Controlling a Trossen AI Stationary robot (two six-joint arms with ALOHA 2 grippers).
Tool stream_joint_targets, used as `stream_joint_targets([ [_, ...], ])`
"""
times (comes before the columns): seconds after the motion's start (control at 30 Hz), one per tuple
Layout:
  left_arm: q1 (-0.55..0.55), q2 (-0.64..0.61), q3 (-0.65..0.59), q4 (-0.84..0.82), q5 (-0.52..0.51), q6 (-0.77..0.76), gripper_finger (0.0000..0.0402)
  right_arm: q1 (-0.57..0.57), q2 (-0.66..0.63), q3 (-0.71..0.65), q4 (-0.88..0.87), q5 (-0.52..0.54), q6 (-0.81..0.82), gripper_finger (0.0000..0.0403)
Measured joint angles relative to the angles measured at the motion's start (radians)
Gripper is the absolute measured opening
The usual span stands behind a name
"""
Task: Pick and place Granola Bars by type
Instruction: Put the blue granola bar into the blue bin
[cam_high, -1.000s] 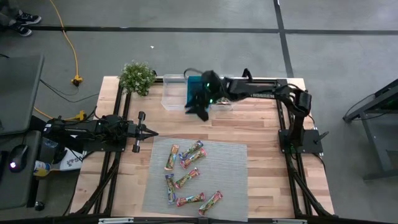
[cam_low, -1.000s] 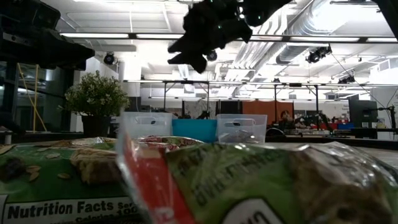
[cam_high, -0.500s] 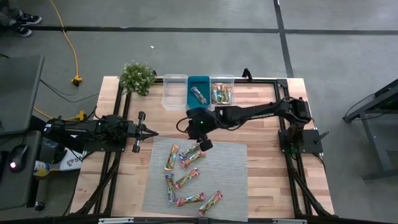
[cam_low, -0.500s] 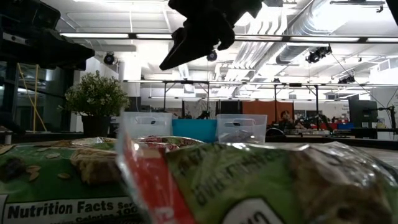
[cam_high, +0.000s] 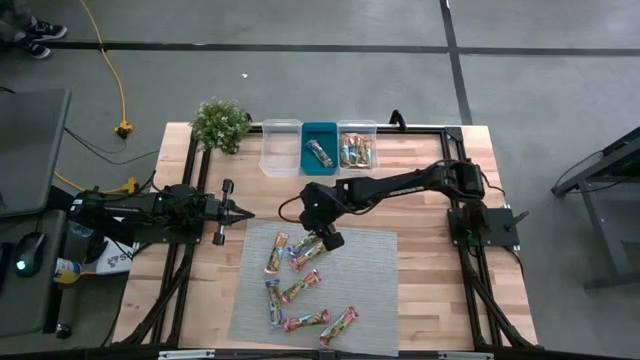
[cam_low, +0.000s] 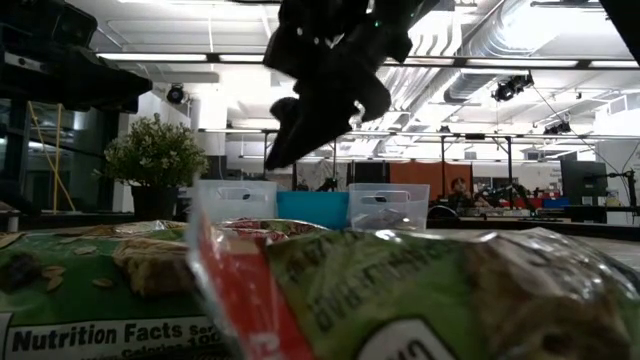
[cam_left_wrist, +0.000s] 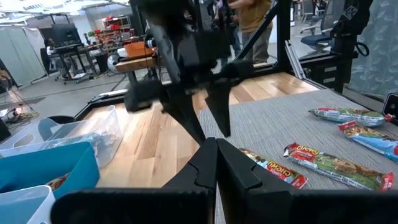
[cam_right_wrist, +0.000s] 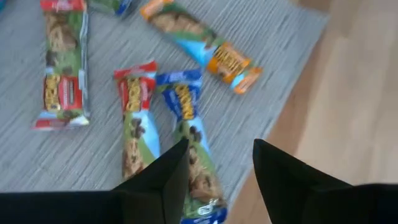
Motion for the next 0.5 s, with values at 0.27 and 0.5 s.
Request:
stream_joint_targets([
  [0.27,0.000,0.000,0.000,0.000,0.000,0.000,0.0001,0.000,0.038,0.000,0.005,-0.015,-0.025,0.0199],
  [0.5,0.000,0.000,0.000,0.000,0.000,0.000,0.0001,0.006,0.038,0.000,0.000,0.000,-0.092,0.0212],
])
